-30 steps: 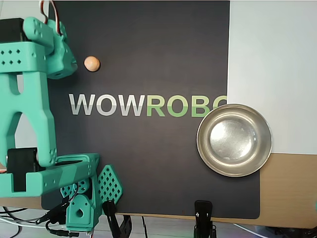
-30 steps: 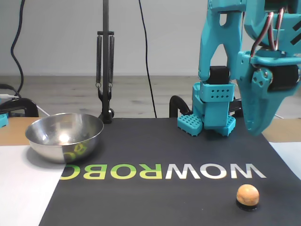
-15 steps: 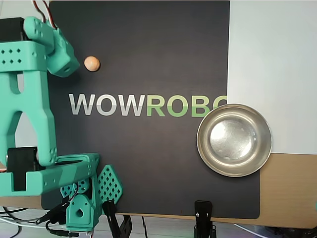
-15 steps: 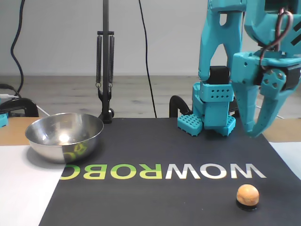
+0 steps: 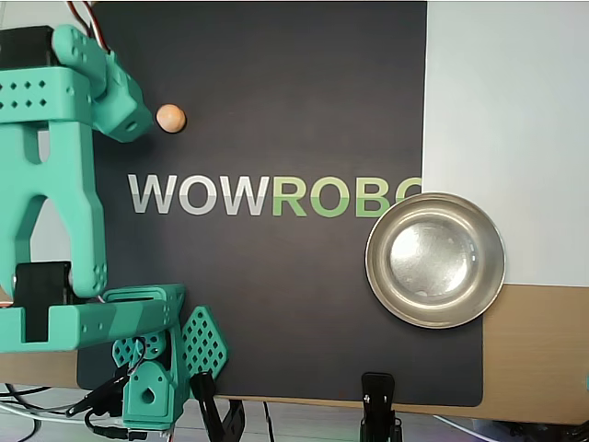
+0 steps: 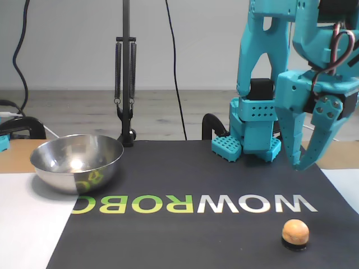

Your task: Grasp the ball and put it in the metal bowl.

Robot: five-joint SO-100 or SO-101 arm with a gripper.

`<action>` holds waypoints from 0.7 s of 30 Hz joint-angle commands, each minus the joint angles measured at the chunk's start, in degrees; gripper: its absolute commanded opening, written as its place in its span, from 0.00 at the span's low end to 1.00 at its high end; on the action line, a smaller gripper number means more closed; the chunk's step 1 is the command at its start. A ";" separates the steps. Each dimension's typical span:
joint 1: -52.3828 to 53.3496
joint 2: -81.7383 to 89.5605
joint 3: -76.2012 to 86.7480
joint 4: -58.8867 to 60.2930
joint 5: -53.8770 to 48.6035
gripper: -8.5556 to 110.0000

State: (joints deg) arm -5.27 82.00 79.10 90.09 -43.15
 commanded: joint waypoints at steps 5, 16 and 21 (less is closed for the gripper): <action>0.26 0.35 -1.93 -5.19 -0.44 0.08; 0.09 0.18 -1.49 -5.80 -5.54 0.08; 0.00 -1.67 -1.49 -6.15 -5.54 0.08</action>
State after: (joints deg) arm -5.27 80.42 79.10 84.29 -48.52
